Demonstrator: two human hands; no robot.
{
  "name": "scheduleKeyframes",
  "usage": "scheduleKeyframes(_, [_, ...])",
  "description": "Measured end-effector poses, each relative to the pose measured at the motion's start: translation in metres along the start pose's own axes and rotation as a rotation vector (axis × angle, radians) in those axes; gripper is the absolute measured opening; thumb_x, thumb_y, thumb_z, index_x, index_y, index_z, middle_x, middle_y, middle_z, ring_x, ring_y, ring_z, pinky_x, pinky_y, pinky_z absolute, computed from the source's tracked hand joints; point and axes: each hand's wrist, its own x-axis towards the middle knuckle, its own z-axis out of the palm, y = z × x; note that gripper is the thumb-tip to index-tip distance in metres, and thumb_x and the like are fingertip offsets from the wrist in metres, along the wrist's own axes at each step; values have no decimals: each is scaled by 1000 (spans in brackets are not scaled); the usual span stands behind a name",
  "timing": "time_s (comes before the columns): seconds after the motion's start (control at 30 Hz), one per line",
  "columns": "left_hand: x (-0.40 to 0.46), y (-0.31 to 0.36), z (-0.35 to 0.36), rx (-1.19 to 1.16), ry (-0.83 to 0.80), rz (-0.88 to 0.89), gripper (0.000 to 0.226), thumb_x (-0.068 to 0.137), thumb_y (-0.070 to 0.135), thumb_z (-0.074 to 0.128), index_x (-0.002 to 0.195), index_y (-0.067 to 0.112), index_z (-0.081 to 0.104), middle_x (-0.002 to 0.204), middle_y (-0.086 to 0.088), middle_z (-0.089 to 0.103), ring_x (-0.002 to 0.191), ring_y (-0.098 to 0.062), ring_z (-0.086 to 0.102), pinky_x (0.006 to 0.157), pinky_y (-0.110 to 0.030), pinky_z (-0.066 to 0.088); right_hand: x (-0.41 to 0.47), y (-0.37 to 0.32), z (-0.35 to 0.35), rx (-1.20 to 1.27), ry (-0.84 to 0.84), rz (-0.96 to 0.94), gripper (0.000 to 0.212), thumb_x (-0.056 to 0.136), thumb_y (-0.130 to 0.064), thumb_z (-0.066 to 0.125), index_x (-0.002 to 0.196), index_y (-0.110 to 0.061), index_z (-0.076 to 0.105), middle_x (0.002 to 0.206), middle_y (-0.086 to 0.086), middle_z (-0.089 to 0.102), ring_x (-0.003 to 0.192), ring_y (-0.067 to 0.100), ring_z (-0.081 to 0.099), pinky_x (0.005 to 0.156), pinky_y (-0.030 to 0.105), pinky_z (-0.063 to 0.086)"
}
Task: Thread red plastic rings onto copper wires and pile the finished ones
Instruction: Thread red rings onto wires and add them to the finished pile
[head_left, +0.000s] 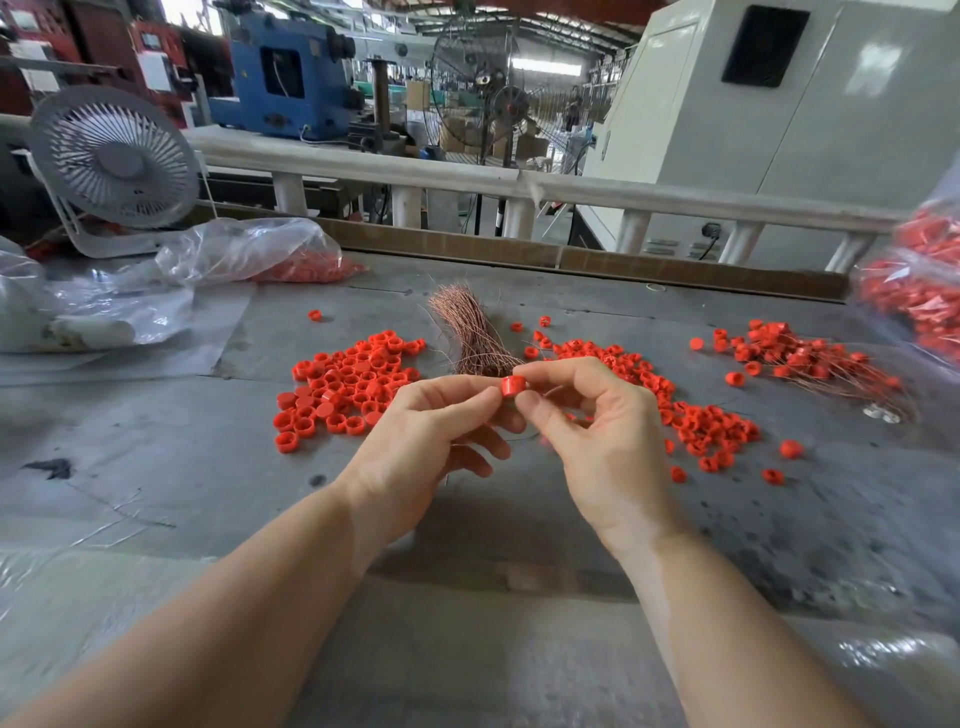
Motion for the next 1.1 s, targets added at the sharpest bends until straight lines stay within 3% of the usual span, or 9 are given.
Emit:
scheduleKeyframes(0.17, [0, 0, 0, 29, 41, 83, 17, 82, 4, 59, 92, 11, 71, 70, -1, 67, 55, -10, 58, 47, -19, 45, 0, -1, 0, -42, 6, -21, 17, 81, -6, 69, 84, -23, 69, 82, 3, 67, 71, -2, 59, 66, 8, 41])
scheduleKeyframes(0.27, [1, -1, 0, 44, 65, 133, 15, 79, 4, 61, 91, 8, 69, 66, 0, 66, 54, -9, 57, 47, -19, 47, 0, -3, 1, -34, 8, -42, 13, 81, -3, 68, 85, -15, 68, 83, 8, 67, 65, -7, 59, 64, 4, 39])
scheduleKeyframes(0.5, [2, -7, 0, 41, 55, 161, 13, 69, 18, 64, 78, 15, 73, 64, -1, 67, 55, -9, 60, 48, -19, 48, -2, -2, 1, -33, -6, -19, 14, 80, -8, 71, 90, -17, 69, 83, -6, 68, 70, -6, 59, 65, 5, 40])
scheduleKeyframes(0.77, [2, -6, 0, 32, 6, 121, 14, 68, 20, 64, 75, 21, 76, 63, -1, 67, 55, -9, 61, 49, -19, 48, -2, 2, 1, -130, 92, -85, 16, 71, -17, 79, 81, -24, 69, 77, -2, 69, 67, 4, 60, 63, 9, 43])
scheduleKeyframes(0.9, [2, -5, 1, 20, 6, 92, 17, 76, 10, 60, 72, 17, 75, 61, -3, 66, 52, -10, 60, 47, -19, 47, -3, 3, 3, -178, 112, -121, 11, 71, -22, 78, 77, -21, 69, 72, -2, 67, 63, 8, 58, 60, 15, 44])
scheduleKeyframes(1.0, [2, -5, 2, -1, 13, 67, 23, 86, -1, 53, 80, 12, 72, 63, -5, 67, 52, -12, 61, 47, -20, 48, -3, 4, 3, -226, 120, -130, 10, 71, -26, 75, 76, -19, 70, 71, -4, 65, 64, 8, 57, 59, 13, 42])
scheduleKeyframes(1.1, [2, -4, 1, -24, 22, 5, 15, 88, 3, 52, 95, 6, 66, 72, -6, 70, 55, -13, 62, 48, -21, 50, -4, 5, 2, -239, 139, -113, 7, 74, -24, 72, 74, -22, 65, 69, -8, 66, 65, 8, 60, 59, 15, 43])
